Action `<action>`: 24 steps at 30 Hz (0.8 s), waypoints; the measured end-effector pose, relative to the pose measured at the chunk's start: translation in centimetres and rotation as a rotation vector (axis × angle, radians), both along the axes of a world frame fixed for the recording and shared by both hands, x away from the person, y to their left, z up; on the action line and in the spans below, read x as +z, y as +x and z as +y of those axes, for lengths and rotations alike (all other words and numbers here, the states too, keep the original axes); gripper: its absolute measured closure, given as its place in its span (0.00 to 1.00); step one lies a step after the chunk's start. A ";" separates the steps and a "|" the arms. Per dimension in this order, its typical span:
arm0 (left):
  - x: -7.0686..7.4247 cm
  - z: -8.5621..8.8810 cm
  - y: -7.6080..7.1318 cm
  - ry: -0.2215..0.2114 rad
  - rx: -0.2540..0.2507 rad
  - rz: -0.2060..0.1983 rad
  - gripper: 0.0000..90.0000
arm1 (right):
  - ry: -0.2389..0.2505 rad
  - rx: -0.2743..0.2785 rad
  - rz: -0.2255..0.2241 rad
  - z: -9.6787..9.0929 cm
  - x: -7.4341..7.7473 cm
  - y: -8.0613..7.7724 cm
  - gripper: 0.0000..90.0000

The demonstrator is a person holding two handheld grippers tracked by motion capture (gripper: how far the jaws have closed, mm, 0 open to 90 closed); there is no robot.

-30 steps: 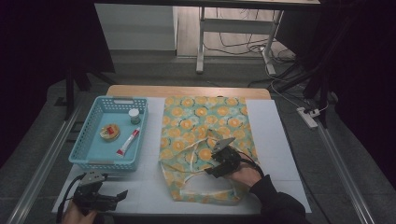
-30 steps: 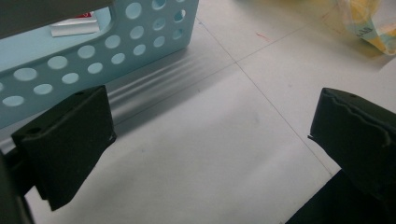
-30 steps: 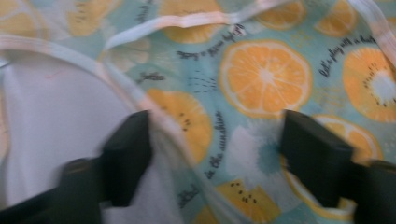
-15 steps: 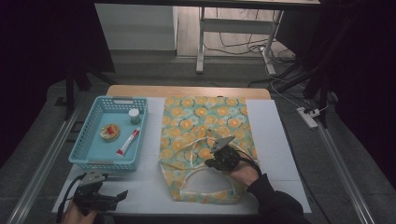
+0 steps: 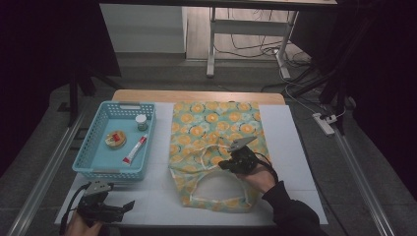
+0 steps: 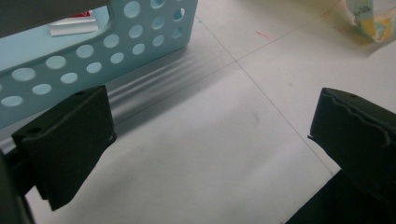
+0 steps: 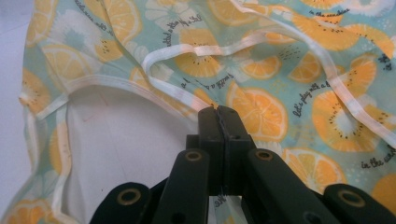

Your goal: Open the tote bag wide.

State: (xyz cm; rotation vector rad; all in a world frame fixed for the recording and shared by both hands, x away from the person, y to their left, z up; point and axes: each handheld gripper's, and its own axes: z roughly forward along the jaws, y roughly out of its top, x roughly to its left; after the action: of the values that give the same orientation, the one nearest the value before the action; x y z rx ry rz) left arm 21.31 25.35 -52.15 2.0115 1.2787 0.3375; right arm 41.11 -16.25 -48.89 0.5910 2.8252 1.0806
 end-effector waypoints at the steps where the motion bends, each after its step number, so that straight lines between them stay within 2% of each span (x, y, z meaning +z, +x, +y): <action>1: 0.0 0.0 0.0 0.000 0.000 0.000 0.00 | -0.001 0.004 -0.002 -0.1 0.0 0.1 1.00; 5: 0.0 0.0 0.0 0.001 0.000 0.001 0.00 | 0.015 -0.010 -0.002 -0.2 0.4 0.3 1.00; 7: 0.0 0.0 0.0 0.002 0.000 0.001 0.00 | -0.001 -0.014 -0.015 -0.2 0.3 0.4 1.00; 12: 0.0 0.0 0.0 0.001 0.001 0.001 0.00 | -0.045 -0.010 -0.018 0.3 -1.0 0.6 0.99; 13: 0.0 0.0 0.0 0.002 0.000 0.001 0.00 | -0.057 -0.004 -0.014 0.5 -1.4 0.7 0.97; 14: 0.0 0.0 0.0 0.001 0.000 0.000 0.00 | -0.087 0.002 -0.011 0.8 -2.2 0.7 0.92; 15: 0.0 0.0 0.0 0.001 0.000 0.000 0.00 | -0.087 0.002 -0.011 0.8 -2.2 0.7 0.92; 16: 0.0 0.0 0.0 0.000 0.000 0.000 0.00 | -0.095 0.009 -0.008 0.9 -2.7 0.6 0.85; 17: 0.0 0.0 0.0 0.000 0.000 0.000 0.00 | -0.081 0.008 -0.007 1.0 -2.7 0.6 0.78; 18: 0.0 0.0 0.0 0.000 0.000 0.000 0.00 | -0.081 0.008 -0.007 1.0 -2.7 0.6 0.78; 20: 0.0 0.0 0.0 0.000 0.000 0.000 0.00 | -0.085 0.013 -0.019 1.1 -2.8 0.4 0.65; 21: 0.0 0.0 0.0 0.001 -0.001 0.000 0.00 | -0.089 0.020 -0.043 1.3 -3.0 0.1 0.50; 22: 0.0 0.0 0.0 0.003 -0.001 0.000 0.00 | -0.098 0.022 -0.071 1.5 -3.1 0.1 0.43; 23: 0.0 0.0 0.0 0.003 -0.001 0.000 0.00 | -0.098 0.022 -0.071 1.5 -3.1 0.1 0.43; 24: 0.0 0.0 0.0 0.002 -0.001 0.000 0.00 | -0.105 0.018 -0.105 1.7 -3.3 0.0 0.36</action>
State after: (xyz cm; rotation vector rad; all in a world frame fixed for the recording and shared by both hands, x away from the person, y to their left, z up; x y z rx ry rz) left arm 21.30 25.32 -52.15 2.0142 1.2777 0.3388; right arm 41.09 -14.51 -52.15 0.4859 2.7810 0.9304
